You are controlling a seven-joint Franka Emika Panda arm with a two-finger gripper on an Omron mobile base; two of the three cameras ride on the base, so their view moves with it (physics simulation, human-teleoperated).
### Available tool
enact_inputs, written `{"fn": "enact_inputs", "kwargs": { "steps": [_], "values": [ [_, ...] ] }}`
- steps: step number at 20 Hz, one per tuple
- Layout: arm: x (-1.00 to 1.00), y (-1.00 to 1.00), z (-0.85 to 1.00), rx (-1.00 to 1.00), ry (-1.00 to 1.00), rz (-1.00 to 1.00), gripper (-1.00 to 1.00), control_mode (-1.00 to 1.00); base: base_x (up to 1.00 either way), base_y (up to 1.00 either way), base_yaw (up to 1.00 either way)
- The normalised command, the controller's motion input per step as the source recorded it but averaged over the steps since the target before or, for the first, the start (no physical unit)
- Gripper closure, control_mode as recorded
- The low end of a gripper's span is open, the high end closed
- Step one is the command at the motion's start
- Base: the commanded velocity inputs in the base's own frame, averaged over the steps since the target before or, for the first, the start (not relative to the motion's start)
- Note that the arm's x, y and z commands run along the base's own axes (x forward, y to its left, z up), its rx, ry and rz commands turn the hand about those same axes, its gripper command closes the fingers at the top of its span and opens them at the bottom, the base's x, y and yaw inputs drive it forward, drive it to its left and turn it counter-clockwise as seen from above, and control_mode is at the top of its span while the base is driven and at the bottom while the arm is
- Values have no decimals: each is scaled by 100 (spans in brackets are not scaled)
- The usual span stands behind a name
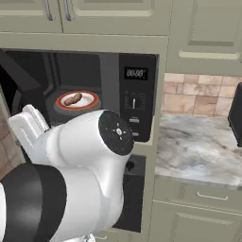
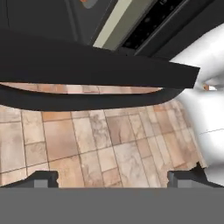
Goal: Retrieve the reheated potato from the microwave, then place the potato, cheese, and condiment on the cutting board.
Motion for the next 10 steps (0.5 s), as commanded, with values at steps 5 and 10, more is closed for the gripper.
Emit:
{"fn": "enact_inputs", "kwargs": {
  "steps": [5,10],
  "values": [
    [42,-8,-18,29,0,21,-100,-100,0,0,0],
    [30,-3,-34,14,0,13,-100,-100,0,0,0]
  ]
}}
